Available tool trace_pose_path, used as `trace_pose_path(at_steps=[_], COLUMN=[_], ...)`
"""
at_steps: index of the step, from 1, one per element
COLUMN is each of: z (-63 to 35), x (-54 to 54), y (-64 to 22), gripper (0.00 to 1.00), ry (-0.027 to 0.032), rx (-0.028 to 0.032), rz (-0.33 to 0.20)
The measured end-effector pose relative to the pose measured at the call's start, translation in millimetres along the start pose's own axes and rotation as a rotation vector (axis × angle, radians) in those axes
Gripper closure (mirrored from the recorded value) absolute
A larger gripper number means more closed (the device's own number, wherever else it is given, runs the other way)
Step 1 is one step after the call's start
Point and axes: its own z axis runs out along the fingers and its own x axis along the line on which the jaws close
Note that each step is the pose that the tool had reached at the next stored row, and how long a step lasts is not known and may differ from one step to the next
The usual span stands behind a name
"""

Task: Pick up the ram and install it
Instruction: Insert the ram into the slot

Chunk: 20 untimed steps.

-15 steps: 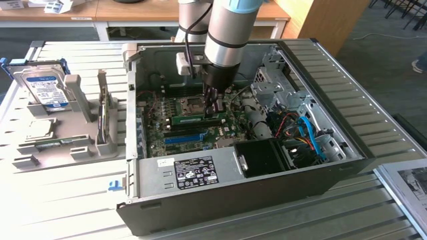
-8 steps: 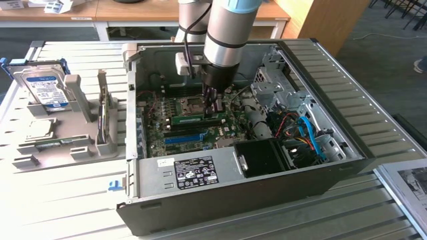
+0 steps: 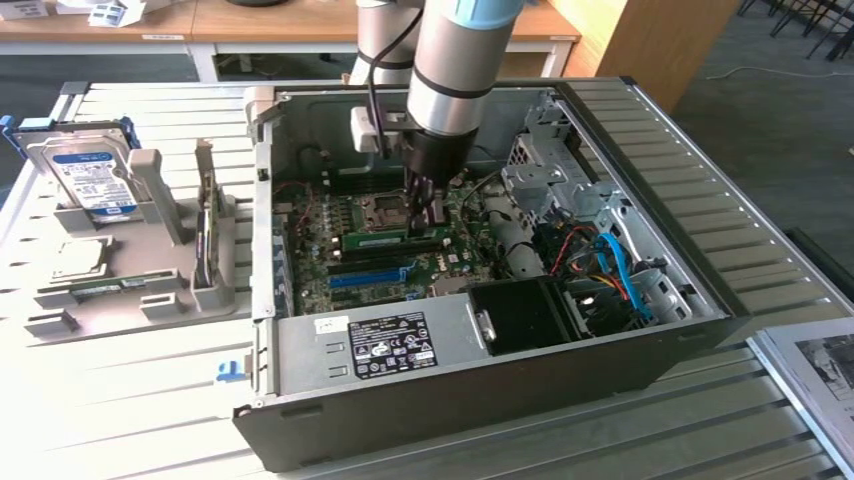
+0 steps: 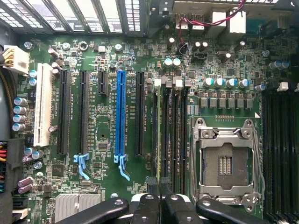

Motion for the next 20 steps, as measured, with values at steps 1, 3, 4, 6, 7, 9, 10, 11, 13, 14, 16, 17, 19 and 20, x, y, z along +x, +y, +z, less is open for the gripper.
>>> trace_pose_path(at_steps=[1,3,4,6,7,9,10,11,13,14,16,17,19,20], z=[0.3,0.7,0.8,1.2,1.4,1.8,1.9,1.8,1.9,1.9,2.0,2.0,1.8,1.9], x=[0.0,0.0,0.0,0.0,0.0,0.0,0.0,0.0,0.1,0.0,0.3,0.4,0.6,0.7], y=[0.0,0.0,0.0,-0.1,-0.1,-0.1,-0.1,-0.1,-0.1,-0.1,-0.1,0.0,-0.1,-0.1], gripper=[0.88,0.88,0.88,0.88,0.88,0.88,0.88,0.88,0.88,0.88,0.88,0.88,0.88,0.88], ry=[-0.0001,-0.0001,0.0001,-0.0002,-0.0003,-0.0001,-0.0001,0.0,0.0,-0.0002,-0.0004,-0.0003,0.0,-0.0001], rx=[0.0001,0.0001,0.0,0.0,0.0001,0.0001,0.0001,0.0,0.0,0.0001,0.0002,0.0001,0.0,0.0001], rz=[0.0,0.0,0.0,0.0,0.0,0.0,0.0,0.0,0.0,0.0,0.0,0.0,0.0,0.0])
